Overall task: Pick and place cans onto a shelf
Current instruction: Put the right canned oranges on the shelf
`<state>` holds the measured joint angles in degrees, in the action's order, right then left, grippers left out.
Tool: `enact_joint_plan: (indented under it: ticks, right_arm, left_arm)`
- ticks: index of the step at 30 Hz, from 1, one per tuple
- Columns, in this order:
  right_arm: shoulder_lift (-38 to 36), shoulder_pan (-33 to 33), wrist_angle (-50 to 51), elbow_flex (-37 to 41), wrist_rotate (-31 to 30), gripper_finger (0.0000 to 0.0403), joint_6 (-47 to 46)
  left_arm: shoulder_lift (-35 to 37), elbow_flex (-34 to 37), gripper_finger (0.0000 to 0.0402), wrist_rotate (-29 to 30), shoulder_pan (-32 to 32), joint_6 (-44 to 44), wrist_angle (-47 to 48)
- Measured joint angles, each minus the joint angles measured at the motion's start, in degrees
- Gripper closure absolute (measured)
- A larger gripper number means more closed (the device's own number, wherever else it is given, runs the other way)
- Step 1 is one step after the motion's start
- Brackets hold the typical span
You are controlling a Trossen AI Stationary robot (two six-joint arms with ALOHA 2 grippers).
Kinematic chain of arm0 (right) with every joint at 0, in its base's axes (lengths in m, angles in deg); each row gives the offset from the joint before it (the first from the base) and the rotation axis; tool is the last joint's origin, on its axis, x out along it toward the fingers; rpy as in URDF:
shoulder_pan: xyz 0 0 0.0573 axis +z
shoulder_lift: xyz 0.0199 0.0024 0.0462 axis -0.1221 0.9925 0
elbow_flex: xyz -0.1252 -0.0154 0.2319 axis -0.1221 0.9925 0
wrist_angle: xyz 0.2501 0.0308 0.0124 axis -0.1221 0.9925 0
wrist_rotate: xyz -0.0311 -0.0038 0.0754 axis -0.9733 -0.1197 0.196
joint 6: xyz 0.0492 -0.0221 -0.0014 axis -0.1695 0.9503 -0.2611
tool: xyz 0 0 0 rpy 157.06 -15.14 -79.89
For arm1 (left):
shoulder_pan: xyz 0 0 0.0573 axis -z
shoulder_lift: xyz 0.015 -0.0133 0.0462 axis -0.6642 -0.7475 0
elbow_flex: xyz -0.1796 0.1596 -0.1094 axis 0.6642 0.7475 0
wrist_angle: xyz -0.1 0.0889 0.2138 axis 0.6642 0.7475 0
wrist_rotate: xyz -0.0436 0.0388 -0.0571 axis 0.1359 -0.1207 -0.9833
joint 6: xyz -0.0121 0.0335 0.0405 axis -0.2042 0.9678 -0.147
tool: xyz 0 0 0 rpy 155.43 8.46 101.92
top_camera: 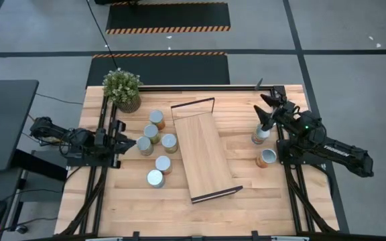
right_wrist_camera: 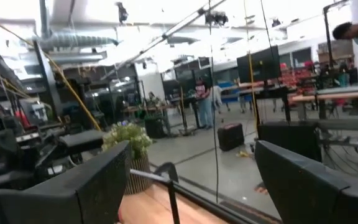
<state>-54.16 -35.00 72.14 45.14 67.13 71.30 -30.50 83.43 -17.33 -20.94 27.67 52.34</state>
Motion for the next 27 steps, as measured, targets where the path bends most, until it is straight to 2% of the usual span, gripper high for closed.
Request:
enact_joint_plan:
  ticks: [3, 7, 10, 16, 22, 27]
  right_arm:
    - [2.3, 0.0, 0.4, -1.1, 0.0, 0.0055, 0.2]
    - [6.7, 0.4, 3.5, -4.2, 0.9, 0.0055, -0.7]
    - [10.8, 1.3, 6.4, -7.4, 1.5, 0.0055, -0.3]
    - [21.6, 2.9, 20.6, -17.9, 1.5, 0.0055, 0.3]
    - [33.6, 5.3, 32.1, -27.2, -0.8, 0.0055, -0.3]
    - [42.9, 7.1, 44.1, -34.6, -5.8, 0.0055, -0.5]
  left_arm:
    - [0.0, 0.0, 0.0374, 0.2, 0.0, 1.5, -0.5]
    - [0.0, 0.0, 0.0374, 0.6, 0.0, 3.4, -6.9]
    - [0.0, 0.0, 0.0374, 0.6, 0.0, 3.2, -7.1]
    - [0.0, 0.0, 0.0374, 0.6, 0.0, -1.1, -7.6]
    - [0.0, 0.0, 0.0374, 0.6, 0.0, -1.1, -7.6]
    - [0.0, 0.0, 0.0374, 0.6, 0.0, -1.2, -6.5]
